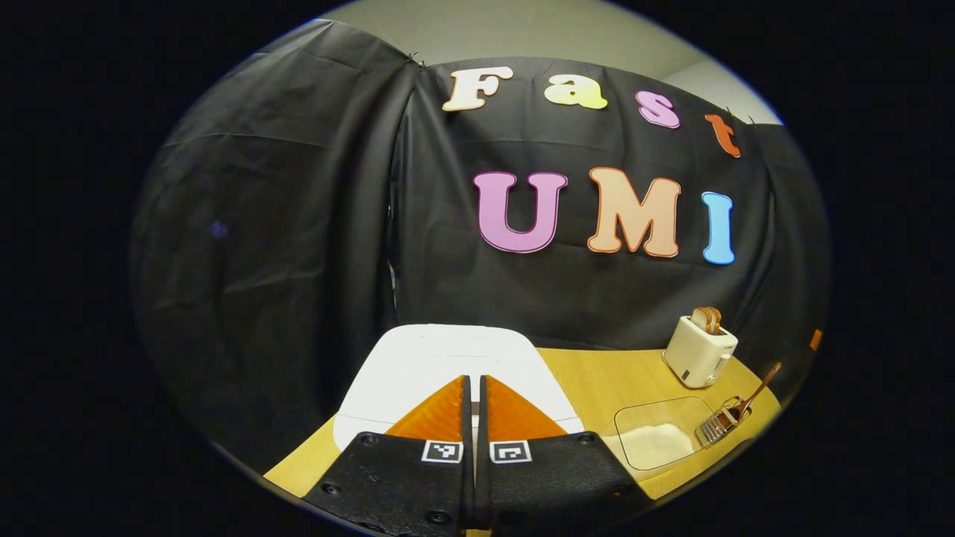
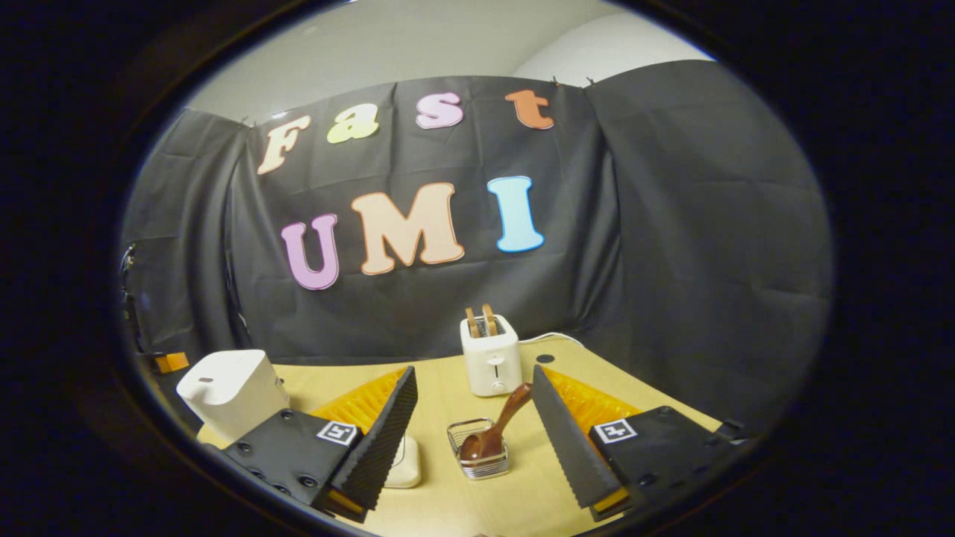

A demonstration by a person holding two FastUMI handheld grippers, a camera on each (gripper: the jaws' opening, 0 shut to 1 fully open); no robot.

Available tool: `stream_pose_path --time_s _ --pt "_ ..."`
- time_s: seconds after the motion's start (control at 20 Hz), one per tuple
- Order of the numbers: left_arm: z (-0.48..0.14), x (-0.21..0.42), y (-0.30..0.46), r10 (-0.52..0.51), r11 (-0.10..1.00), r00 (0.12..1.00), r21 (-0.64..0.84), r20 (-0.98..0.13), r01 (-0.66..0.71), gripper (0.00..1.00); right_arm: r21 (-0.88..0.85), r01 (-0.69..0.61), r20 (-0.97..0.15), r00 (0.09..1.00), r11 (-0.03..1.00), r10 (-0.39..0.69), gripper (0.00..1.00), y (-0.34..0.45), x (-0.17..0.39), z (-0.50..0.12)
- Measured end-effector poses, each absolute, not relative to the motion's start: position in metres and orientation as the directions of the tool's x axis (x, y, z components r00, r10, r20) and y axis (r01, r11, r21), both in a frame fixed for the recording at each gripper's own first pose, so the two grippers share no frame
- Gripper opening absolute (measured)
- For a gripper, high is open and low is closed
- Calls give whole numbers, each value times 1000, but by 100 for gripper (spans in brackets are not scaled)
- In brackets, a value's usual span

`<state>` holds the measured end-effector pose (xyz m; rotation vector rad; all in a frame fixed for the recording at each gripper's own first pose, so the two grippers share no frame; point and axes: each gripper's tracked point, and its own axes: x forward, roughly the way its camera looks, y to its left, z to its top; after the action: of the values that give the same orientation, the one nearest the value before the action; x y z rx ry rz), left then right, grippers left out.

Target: Close the left gripper, press the button to open the rice cooker; take a wooden spoon from the chopstick holder with the right hand, scoop a spoonful of rice and pour it into the rice cooker, then put the wooden spoon back into the chopstick holder.

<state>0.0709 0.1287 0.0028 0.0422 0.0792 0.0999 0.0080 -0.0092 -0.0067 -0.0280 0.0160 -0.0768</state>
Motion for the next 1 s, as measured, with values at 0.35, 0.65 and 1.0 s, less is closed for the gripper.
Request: stream_pose_path --time_s 0.35,0.65,1.0 --pt "-18 98 146 98 995 987 0 -125 -99 0 -14 130 -38 991 991 -130 99 -22 3 -15" --pt "-43 105 145 86 995 974 -27 -209 -94 0 -31 155 -36 987 987 -156 99 -28 1 -16" --pt "-46 103 145 80 994 971 -53 -224 -95 0 -41 147 -48 988 988 -149 99 -29 5 -21"
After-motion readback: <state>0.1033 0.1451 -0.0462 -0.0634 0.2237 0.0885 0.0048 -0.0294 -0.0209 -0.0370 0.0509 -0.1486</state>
